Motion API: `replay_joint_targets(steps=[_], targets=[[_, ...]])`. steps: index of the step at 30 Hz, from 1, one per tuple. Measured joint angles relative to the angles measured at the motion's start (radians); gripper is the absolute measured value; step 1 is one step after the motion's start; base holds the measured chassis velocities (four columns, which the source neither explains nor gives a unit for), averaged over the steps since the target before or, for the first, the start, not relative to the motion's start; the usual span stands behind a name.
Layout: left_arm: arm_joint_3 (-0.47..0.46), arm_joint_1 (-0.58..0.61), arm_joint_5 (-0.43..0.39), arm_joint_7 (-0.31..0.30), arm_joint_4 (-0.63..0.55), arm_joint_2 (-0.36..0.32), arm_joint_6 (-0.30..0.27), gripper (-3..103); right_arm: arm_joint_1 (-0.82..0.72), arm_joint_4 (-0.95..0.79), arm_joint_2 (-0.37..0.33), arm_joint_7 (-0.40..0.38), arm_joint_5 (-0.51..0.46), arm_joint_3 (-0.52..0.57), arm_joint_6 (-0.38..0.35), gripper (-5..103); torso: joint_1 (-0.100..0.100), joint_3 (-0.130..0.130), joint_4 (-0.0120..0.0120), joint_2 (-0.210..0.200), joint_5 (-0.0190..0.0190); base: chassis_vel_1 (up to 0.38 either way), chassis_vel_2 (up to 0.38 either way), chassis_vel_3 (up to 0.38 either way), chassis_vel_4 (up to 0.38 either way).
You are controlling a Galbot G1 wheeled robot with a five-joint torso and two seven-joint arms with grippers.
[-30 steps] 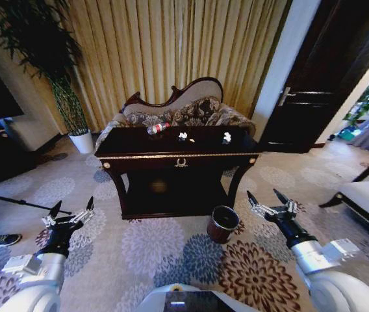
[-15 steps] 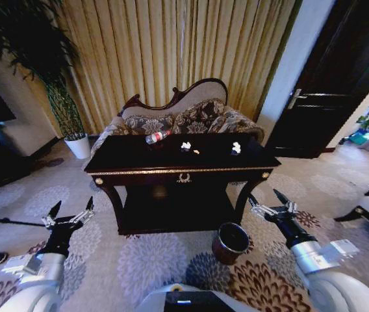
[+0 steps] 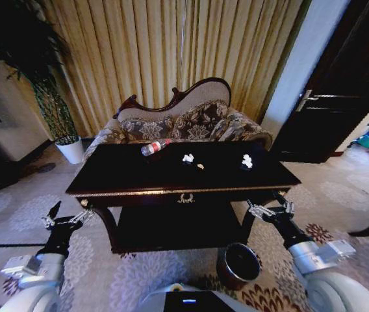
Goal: Move to the front of the table and place the trash on the table into the trash bin.
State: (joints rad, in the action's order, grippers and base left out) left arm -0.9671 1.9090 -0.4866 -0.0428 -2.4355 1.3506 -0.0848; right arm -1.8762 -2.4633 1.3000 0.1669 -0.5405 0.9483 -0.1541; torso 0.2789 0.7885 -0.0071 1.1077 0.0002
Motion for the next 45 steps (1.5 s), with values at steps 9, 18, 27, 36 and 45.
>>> replay_joint_targets(steps=[9,18,27,36,45], targets=[[-0.005,0.005,0.000,-0.013,-0.018,0.005,-0.004,100,0.027,-0.007,-0.027,-0.110,-0.015,-0.041,-0.022,100,-0.001,-0.001,-0.0002,0.001,-0.0003,-0.013,0.013,0.008,-0.004],[-0.022,0.028,0.002,-0.017,-0.033,0.023,-0.007,100,0.110,-0.013,-0.125,-0.247,-0.098,-0.051,-0.134,100,0.000,0.000,-0.0001,0.000,-0.0004,0.004,-0.005,-0.004,0.006],[-0.031,0.044,0.009,-0.023,-0.049,0.049,-0.008,100,0.280,0.139,-0.342,-0.383,-0.226,-0.076,-0.256,100,-0.001,0.000,-0.0003,0.000,0.0001,0.000,0.000,0.000,0.000],[-0.037,0.044,0.024,-0.041,-0.051,0.076,-0.014,100,0.586,0.387,-0.535,-0.437,-0.401,-0.171,-0.359,100,0.000,0.000,0.0002,0.000,0.0000,0.000,0.000,0.000,0.000],[-0.045,0.058,0.037,-0.046,-0.054,0.095,-0.014,100,0.747,0.533,-0.613,-0.436,-0.474,-0.251,-0.435,100,0.000,0.000,-0.0003,0.000,-0.0001,0.000,0.000,0.000,0.000]])
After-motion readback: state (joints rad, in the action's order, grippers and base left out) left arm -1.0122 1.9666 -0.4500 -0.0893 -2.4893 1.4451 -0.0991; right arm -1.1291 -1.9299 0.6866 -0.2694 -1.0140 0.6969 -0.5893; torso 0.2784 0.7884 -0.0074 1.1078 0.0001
